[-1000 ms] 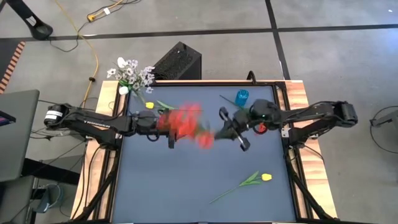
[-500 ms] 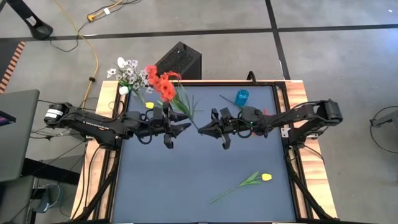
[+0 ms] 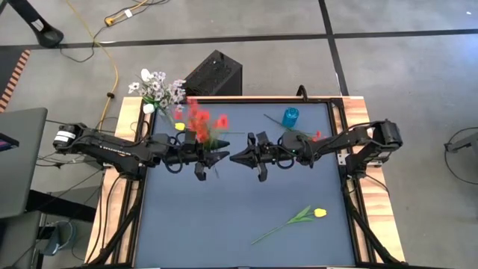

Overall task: Sort flowers into vase by color
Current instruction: Put the bottom orange flower into the blue vase

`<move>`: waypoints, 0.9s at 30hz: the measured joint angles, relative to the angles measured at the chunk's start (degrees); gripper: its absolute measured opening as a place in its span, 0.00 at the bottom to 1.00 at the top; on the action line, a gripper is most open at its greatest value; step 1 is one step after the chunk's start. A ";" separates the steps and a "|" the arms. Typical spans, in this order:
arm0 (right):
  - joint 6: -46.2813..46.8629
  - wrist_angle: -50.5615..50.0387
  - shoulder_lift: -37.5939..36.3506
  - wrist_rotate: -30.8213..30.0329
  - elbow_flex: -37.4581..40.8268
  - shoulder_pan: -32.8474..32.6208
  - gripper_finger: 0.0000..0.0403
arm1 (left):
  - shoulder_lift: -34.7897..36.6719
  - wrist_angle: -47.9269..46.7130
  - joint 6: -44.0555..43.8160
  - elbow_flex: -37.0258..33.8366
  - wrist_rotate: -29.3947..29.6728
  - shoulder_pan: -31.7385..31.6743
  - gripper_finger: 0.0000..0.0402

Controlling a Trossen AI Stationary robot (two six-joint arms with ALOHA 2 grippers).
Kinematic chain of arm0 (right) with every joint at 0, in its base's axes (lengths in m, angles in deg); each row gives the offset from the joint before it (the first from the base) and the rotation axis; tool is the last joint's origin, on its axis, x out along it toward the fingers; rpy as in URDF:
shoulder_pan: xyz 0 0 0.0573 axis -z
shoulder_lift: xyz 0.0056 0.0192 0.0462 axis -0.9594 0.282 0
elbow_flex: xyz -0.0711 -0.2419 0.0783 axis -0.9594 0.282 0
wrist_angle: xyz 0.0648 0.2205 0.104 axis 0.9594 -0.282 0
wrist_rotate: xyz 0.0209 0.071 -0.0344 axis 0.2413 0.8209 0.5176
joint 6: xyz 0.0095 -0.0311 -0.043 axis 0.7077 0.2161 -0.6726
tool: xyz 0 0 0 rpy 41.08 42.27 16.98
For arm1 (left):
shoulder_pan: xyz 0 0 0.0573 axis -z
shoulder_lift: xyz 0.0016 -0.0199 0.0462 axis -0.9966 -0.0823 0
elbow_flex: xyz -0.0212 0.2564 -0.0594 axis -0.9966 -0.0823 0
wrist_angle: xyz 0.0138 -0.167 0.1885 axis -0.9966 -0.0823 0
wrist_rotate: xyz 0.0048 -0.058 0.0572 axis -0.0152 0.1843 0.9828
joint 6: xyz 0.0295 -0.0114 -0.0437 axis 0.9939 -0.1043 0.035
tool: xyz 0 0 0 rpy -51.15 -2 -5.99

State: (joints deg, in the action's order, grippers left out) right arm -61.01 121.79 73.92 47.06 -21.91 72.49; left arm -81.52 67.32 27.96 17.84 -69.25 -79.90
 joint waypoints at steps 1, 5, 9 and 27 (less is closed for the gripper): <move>0.11 -0.03 -0.04 0.00 0.00 0.00 0.04 | 0.00 0.03 -0.68 0.00 -0.18 0.01 0.36; 0.25 -0.08 -0.07 0.00 0.00 0.00 0.04 | 0.00 -0.02 -1.79 0.00 -0.18 0.01 0.29; 1.14 -0.91 -0.11 0.06 0.00 0.00 0.04 | 0.00 -0.65 -4.06 0.00 0.86 0.01 0.17; -0.49 -8.83 0.71 7.50 -1.43 -0.27 0.55 | -0.64 1.70 -9.63 1.06 7.58 -0.01 0.00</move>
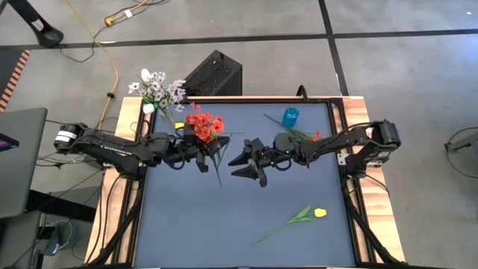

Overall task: Sort flowers into vase by color
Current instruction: Put the bottom orange flower into the blue vase

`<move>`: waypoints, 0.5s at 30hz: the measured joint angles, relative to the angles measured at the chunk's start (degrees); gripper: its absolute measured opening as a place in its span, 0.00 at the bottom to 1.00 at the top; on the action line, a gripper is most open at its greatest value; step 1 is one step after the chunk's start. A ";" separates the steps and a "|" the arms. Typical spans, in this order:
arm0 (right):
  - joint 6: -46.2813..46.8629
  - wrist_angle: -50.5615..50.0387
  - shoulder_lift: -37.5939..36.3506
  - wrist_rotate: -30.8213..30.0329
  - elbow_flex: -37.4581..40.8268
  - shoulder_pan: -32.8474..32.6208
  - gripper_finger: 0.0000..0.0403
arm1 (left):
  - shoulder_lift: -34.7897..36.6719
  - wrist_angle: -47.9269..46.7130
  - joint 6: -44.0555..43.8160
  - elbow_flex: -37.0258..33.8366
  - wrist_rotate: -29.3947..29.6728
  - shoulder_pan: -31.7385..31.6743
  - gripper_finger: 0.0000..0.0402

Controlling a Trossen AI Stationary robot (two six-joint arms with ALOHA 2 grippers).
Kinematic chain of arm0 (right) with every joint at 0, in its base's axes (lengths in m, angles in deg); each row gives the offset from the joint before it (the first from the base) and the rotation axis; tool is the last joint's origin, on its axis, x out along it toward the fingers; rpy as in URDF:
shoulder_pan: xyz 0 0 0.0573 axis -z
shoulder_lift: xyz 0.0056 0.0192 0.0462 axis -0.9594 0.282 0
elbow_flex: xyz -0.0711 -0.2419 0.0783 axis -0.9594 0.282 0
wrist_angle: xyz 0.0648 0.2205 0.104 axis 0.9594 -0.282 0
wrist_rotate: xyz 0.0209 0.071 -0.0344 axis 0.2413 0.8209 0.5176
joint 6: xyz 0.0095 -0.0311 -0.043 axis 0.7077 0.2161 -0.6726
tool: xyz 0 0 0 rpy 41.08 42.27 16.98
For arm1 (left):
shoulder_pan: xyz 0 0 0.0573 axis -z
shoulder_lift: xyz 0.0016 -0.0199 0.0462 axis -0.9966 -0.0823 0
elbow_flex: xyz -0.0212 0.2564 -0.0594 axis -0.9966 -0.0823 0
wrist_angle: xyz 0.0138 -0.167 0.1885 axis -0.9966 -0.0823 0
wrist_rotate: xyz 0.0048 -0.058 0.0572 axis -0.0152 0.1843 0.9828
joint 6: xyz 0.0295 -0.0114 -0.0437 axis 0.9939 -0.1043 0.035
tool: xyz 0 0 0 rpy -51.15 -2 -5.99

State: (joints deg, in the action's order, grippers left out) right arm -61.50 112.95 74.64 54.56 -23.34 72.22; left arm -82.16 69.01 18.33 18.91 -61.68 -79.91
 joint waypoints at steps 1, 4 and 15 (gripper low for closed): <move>-0.16 0.13 0.67 0.06 -0.99 -0.01 0.58 | -0.54 0.13 0.02 0.69 -0.04 0.00 0.00; -0.20 -0.01 3.45 1.03 -4.57 0.01 0.65 | -3.00 -0.02 -0.22 2.95 -1.42 0.00 0.00; -1.83 0.07 7.06 10.73 -9.85 2.84 0.67 | -4.69 -0.07 0.21 5.78 -4.03 0.00 0.00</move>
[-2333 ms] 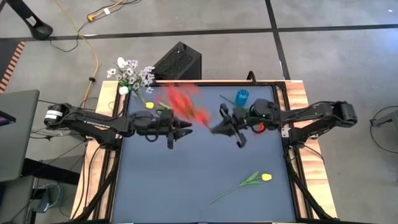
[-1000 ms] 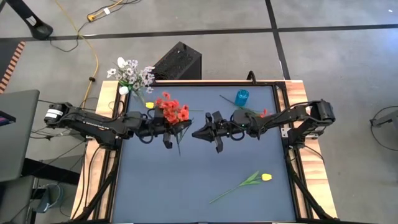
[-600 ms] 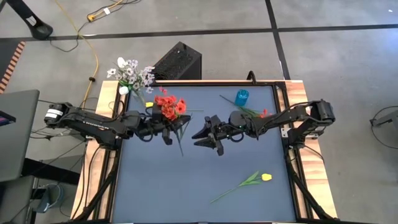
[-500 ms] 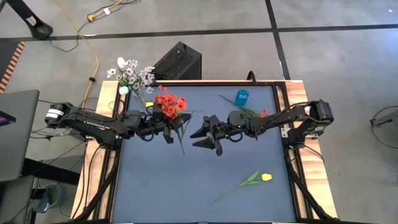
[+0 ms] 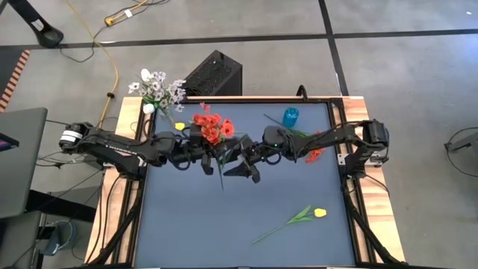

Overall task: Sort flowers into vase by color
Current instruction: Put the bottom orange flower into the blue vase

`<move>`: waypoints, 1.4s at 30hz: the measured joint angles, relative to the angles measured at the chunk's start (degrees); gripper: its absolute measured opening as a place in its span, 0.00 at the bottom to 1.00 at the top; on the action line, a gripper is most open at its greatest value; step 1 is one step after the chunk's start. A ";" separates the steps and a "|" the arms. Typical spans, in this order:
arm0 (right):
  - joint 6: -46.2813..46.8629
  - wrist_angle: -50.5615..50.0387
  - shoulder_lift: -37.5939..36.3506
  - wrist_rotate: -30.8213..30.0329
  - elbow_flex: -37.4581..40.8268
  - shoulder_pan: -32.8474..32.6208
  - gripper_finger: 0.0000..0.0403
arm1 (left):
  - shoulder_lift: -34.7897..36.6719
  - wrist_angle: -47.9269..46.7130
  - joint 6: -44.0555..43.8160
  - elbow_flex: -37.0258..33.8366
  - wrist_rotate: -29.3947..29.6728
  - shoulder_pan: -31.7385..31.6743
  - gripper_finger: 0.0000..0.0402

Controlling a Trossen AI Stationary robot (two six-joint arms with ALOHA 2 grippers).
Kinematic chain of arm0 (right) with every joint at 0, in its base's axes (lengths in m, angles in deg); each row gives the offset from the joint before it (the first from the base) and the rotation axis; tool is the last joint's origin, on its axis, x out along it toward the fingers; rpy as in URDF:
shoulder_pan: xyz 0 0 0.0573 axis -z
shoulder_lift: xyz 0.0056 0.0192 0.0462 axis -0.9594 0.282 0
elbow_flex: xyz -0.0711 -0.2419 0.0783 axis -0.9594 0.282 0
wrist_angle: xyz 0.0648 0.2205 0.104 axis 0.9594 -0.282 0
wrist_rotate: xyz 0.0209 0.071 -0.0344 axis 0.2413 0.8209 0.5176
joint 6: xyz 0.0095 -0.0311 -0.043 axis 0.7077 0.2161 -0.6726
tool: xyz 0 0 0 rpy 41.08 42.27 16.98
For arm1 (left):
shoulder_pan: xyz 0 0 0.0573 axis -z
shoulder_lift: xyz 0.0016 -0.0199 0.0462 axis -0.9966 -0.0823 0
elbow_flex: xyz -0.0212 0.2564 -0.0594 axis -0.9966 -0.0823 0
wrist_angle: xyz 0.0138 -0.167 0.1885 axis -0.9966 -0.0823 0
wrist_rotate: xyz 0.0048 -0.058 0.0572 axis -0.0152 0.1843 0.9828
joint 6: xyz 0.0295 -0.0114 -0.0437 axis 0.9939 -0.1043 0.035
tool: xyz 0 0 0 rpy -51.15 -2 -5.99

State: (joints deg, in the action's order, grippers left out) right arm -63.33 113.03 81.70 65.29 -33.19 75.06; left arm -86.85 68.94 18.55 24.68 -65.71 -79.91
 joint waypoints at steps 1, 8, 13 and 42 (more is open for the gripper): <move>0.12 0.00 0.00 -0.27 0.00 0.25 0.67 | 0.00 0.00 -0.51 0.00 0.78 0.02 0.00; 0.14 -5.50 -0.04 -3.39 0.00 0.34 0.67 | 0.00 -1.74 -1.55 0.00 6.55 0.52 0.00; 0.10 -4.99 -0.04 -3.46 0.00 0.10 0.67 | 0.00 -4.01 -1.62 0.00 7.71 0.50 0.00; -1.39 -3.55 -0.07 -14.03 -0.02 -1.13 0.18 | -0.31 -4.52 -2.64 0.00 18.78 0.35 0.00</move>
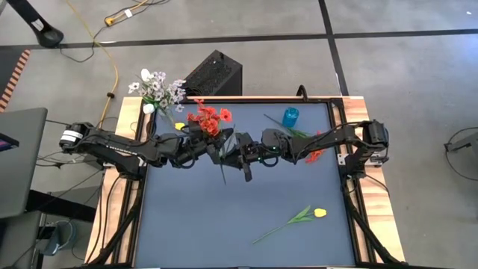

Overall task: Sort flowers into vase by color
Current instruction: Put the bottom orange flower into the blue vase

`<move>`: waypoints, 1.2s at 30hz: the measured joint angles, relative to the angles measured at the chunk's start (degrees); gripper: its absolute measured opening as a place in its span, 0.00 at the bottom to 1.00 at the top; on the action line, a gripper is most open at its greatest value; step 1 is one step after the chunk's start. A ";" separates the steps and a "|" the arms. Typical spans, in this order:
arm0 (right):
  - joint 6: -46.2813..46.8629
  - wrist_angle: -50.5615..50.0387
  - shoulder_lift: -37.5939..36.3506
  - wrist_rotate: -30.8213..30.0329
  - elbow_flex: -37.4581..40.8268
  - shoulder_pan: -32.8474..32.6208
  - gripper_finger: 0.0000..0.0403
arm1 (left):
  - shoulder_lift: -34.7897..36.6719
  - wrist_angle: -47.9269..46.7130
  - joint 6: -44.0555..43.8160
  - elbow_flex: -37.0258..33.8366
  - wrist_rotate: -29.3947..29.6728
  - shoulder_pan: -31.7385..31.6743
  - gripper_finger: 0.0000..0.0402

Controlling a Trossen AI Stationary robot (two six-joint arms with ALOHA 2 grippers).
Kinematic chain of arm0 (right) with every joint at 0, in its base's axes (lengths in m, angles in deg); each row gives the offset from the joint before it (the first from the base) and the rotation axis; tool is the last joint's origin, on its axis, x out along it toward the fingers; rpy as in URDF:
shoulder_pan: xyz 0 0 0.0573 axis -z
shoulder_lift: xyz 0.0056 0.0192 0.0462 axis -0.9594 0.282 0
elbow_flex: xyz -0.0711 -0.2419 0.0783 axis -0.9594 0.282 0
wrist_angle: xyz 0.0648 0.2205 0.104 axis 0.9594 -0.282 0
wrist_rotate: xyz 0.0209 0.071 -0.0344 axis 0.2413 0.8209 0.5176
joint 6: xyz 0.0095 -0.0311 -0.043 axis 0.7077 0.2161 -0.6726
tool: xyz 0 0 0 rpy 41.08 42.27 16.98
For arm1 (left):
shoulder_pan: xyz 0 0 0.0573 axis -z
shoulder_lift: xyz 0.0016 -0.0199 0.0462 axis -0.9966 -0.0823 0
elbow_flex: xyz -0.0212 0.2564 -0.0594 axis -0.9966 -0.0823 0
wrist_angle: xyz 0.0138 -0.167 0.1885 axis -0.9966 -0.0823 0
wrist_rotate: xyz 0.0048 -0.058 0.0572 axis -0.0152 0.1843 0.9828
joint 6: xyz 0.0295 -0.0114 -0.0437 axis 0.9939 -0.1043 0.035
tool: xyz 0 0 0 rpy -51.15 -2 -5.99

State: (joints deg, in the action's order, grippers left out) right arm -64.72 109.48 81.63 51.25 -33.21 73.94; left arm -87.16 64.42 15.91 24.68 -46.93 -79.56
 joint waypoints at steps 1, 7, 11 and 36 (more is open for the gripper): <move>0.01 0.02 0.00 -0.27 0.00 0.00 0.16 | 0.00 0.00 -0.02 0.00 -0.02 0.00 0.00; 0.04 0.00 0.00 -0.47 0.00 0.23 0.05 | 0.00 -0.27 1.03 0.02 -3.05 -0.04 0.01; 0.08 0.45 0.00 0.38 -0.06 0.84 0.05 | 0.11 -0.85 5.85 0.02 -11.53 -0.04 0.08; -12.22 -31.55 -21.58 1.99 0.48 21.35 0.05 | 19.06 -32.19 -1.88 0.00 -28.56 3.27 0.53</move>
State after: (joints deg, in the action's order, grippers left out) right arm -76.94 77.92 60.05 53.24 -32.73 95.29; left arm -68.10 32.23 14.03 24.68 -75.49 -76.29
